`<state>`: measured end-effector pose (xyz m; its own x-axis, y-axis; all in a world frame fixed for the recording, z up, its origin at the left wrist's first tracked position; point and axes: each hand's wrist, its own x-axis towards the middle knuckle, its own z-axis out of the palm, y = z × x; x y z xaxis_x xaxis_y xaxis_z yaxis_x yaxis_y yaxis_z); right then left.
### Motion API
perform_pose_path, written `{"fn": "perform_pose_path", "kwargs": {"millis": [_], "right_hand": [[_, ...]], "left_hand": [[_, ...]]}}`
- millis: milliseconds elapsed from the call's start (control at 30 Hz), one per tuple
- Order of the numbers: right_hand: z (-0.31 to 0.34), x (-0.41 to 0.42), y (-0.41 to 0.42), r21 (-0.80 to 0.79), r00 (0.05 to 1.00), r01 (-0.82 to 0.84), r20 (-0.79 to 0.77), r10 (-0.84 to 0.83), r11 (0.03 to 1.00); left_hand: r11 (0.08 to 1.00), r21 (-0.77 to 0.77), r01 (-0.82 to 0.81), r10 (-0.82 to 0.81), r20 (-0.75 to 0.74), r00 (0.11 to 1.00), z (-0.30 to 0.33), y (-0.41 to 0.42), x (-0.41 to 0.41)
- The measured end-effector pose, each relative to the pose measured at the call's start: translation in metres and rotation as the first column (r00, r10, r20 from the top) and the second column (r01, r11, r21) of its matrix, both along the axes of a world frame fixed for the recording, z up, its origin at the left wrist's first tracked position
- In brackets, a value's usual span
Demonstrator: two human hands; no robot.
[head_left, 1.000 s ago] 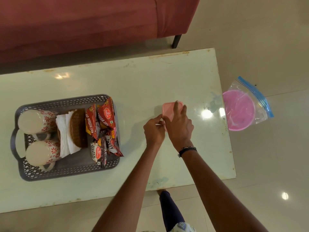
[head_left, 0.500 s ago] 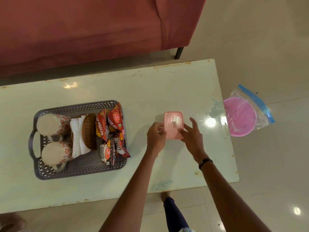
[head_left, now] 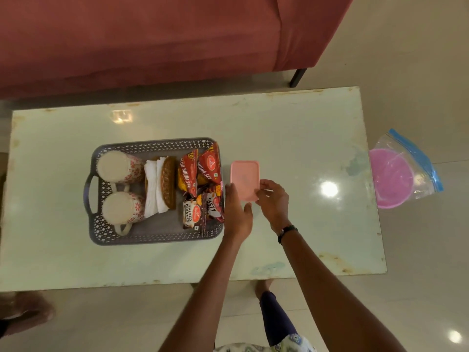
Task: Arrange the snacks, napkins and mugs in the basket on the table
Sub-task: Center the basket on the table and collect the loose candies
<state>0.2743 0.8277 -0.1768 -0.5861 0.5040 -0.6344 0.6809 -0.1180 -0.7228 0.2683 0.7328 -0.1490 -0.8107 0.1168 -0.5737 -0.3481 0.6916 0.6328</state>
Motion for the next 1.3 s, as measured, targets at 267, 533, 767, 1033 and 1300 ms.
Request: {"fn": "perform_pose_path", "kwargs": {"millis": [267, 533, 767, 1033, 1300], "right_hand": [[-0.005, -0.003, -0.006, 0.060, 0.998, -0.044, 0.048, 0.041, 0.997], [0.009, 0.009, -0.016, 0.233, 0.994, -0.113, 0.026, 0.110, 0.966], [0.038, 0.035, -0.071, 0.340, 0.999, 0.029, -0.038, -0.017, 0.940], [0.021, 0.001, -0.069, 0.448, 0.994, -0.090, 0.096, 0.052, 0.889], [0.006, -0.009, -0.064, 0.466, 0.986, -0.070, 0.164, -0.009, 0.882]], "left_hand": [[0.984, -0.121, 0.132, -0.139, -0.052, 0.989, -0.012, 0.000, 0.010], [0.975, 0.016, 0.222, -0.207, -0.298, 0.932, 0.015, -0.014, 0.024], [0.999, -0.034, -0.020, -0.002, -0.546, 0.838, 0.030, -0.120, 0.037], [0.806, -0.397, 0.440, -0.591, -0.495, 0.637, 0.006, -0.252, 0.008], [0.644, -0.483, 0.594, -0.760, -0.308, 0.573, -0.014, -0.271, -0.007]]}}
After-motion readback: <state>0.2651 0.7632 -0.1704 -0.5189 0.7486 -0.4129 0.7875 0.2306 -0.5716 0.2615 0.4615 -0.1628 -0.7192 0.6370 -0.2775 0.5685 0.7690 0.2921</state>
